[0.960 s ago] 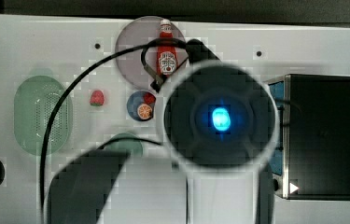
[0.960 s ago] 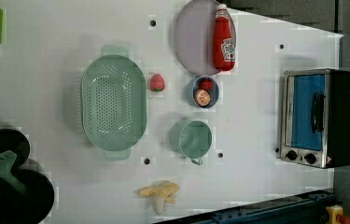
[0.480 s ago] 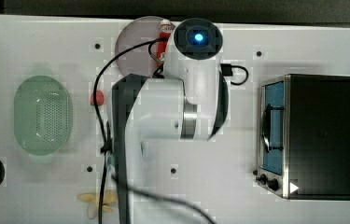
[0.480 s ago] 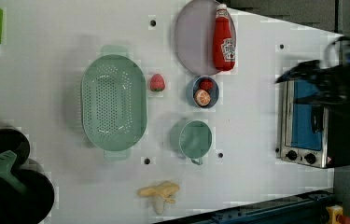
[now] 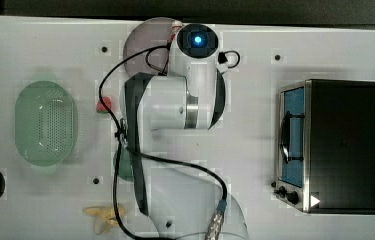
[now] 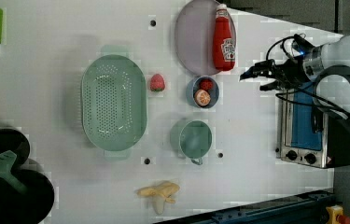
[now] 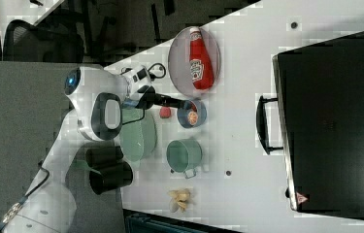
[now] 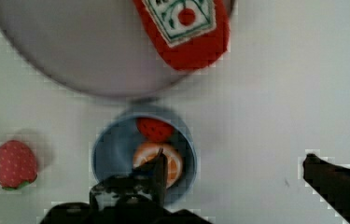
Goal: Pick ketchup from plate and place it on table.
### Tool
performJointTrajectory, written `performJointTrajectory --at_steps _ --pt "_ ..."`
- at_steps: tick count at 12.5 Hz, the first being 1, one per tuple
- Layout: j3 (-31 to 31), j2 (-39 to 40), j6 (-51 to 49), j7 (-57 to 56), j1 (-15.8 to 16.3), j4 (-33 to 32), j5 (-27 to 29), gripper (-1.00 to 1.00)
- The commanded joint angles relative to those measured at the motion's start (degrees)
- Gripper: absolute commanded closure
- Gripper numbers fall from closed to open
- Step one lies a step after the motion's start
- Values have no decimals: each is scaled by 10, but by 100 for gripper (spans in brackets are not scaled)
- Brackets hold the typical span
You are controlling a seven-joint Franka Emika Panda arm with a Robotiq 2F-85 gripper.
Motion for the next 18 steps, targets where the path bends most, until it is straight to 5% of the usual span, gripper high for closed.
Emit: performJointTrajectory --at_steps 1,10,18 --pt "0 36 35 -82 1 53 -3 -100" --pt "1 205 78 -148 14 188 -36 -100" --pt "2 269 177 -148 21 211 -57 -100"
